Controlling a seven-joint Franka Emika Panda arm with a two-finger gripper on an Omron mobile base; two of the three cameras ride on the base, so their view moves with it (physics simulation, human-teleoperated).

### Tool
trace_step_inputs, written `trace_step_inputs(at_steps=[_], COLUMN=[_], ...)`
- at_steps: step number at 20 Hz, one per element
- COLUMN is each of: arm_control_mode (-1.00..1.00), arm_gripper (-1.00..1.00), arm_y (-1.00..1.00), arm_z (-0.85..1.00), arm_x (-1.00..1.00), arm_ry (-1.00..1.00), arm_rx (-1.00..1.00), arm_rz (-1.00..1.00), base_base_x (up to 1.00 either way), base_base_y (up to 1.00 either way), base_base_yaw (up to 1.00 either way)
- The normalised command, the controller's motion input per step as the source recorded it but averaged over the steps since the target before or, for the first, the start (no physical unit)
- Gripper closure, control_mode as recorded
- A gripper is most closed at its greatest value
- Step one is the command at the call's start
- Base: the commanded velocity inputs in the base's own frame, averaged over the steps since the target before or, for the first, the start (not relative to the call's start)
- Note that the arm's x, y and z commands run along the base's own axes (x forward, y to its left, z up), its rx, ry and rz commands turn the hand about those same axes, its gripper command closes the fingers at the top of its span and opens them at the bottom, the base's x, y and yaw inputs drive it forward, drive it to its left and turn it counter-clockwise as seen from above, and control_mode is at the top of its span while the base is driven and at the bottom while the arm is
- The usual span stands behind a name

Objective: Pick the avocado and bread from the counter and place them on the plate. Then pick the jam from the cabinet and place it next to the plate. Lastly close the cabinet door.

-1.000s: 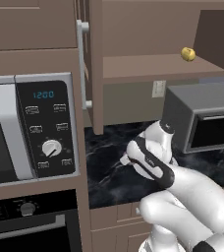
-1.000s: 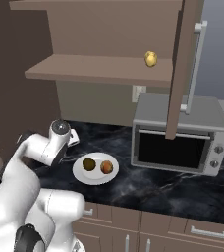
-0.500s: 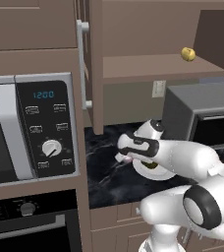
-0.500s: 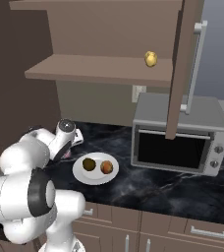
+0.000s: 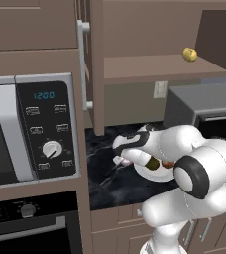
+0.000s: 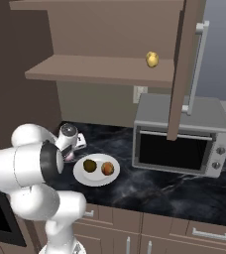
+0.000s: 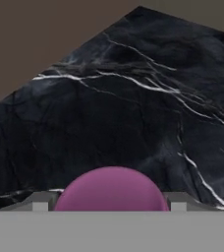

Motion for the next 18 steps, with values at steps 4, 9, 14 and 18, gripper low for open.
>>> trace_step_inputs(at_steps=[4, 9, 14, 18], arm_control_mode=[-1.00, -1.00, -1.00, -1.00], arm_gripper=[1.00, 1.00, 1.00, 1.00], arm_y=[0.01, 0.00, 0.00, 0.00], arm_z=[-0.11, -0.01, 0.00, 0.00], arm_x=[0.15, 0.12, 0.15, 0.23], arm_ry=[0.00, 0.00, -0.01, 0.00], arm_rx=[0.00, 0.01, 0.02, 0.04], arm_rz=[-0.13, -0.16, -0.18, -0.15], base_base_x=[0.00, 0.00, 0.00, 0.00], base_base_y=[0.00, 0.00, 0.00, 0.00], base_base_yaw=[0.00, 0.00, 0.00, 0.00])
